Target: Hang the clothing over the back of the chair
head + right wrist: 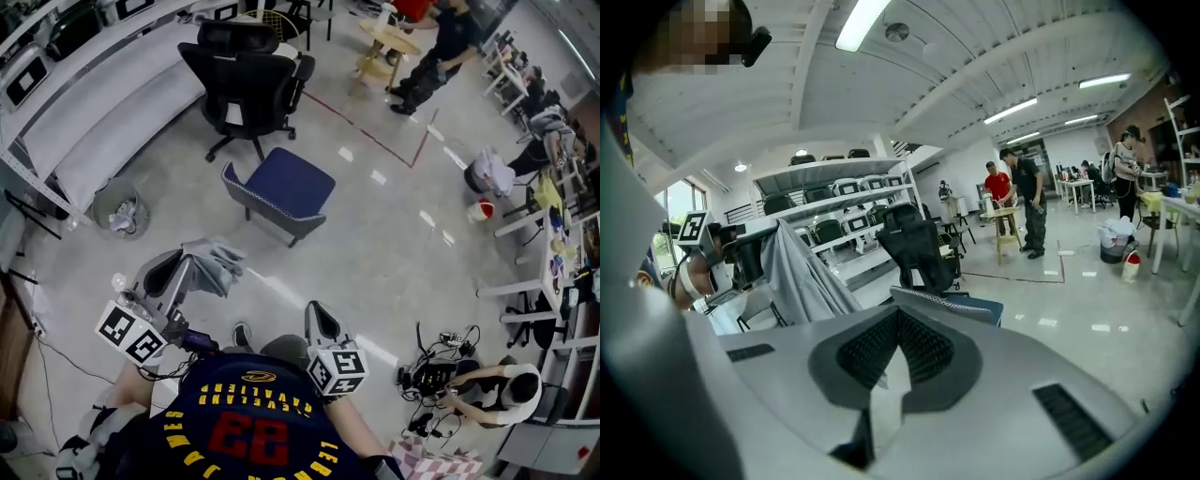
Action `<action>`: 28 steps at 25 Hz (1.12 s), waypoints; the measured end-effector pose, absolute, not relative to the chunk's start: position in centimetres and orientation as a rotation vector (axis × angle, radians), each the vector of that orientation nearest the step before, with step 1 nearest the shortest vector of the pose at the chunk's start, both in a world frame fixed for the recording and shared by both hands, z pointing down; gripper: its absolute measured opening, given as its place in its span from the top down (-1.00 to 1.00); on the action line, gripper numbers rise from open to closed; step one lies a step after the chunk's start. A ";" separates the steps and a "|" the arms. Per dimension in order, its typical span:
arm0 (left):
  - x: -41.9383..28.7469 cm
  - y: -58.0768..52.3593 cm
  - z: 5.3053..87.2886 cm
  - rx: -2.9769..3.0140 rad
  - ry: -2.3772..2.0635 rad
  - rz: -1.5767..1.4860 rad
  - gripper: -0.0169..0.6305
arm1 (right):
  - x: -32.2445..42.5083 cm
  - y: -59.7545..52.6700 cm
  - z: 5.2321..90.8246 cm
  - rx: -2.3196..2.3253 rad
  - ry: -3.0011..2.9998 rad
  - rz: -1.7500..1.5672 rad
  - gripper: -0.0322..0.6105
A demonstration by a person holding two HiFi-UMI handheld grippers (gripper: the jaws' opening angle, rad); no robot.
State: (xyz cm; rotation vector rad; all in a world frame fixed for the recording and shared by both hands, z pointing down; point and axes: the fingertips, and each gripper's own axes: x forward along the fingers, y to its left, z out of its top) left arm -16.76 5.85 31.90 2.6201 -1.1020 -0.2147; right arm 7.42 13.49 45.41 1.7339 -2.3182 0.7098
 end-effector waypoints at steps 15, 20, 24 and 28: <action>-15.1 -4.2 34.2 2.552 -1.175 -0.164 0.81 | 9.0 1.7 47.8 1.631 -2.354 0.775 0.88; -13.3 -9.1 34.2 2.523 -1.232 -0.164 0.81 | 11.0 -4.1 47.6 1.577 -2.374 0.781 0.88; -11.8 -12.3 35.0 2.498 -1.255 -0.143 0.81 | 12.3 -7.5 47.9 1.553 -2.377 0.795 0.88; -9.6 -16.3 35.3 2.508 -1.277 -0.126 0.81 | 14.4 -11.5 47.3 1.548 -2.404 0.773 0.88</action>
